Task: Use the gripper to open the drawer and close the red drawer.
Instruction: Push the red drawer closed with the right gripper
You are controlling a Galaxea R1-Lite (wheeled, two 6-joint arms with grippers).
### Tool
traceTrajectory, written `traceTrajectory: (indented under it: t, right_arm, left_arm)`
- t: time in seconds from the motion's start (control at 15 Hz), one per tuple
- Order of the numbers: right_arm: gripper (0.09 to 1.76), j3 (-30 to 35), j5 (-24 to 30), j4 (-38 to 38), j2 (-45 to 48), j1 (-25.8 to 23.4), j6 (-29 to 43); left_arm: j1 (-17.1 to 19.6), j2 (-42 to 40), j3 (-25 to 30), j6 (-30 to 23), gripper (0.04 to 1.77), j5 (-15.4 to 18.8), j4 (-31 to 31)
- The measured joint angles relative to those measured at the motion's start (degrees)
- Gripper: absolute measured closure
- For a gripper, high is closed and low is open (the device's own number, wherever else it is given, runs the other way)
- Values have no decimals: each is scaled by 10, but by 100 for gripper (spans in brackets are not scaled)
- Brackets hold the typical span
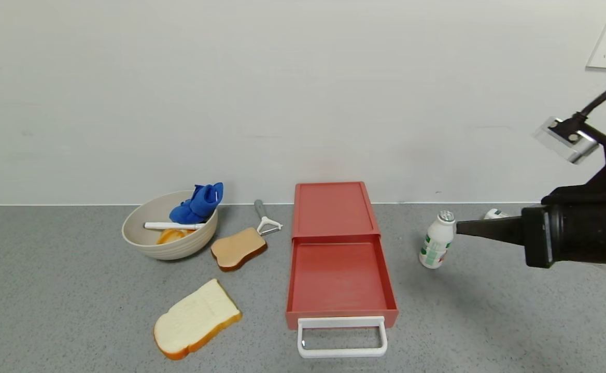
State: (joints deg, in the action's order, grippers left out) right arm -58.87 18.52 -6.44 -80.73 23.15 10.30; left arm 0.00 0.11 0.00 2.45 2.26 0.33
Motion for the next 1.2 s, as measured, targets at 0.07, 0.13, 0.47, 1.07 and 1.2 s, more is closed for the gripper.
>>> traceTrajectory:
  t: [0.07,0.13,0.47,1.07,1.2]
  right_arm:
    - [173,-29,-40,-29,-19,29,21]
    - [173,-54,-76,-50,-40,56,44]
    - [173,-136,-137,-130,-158,169,125]
    - [173,-219,-139,-197,-326,259,206]
    - [173,-249,-139,-212,-356,268,218]
  left_arm:
    - [0,0,0,0,9,0,0]
    - [0,0,0,0,9,0,0]
    - [0,0,0,0,9,0,0]
    - [0,0,0,1,9,0,0]
    - [0,0,0,1,9,0,0]
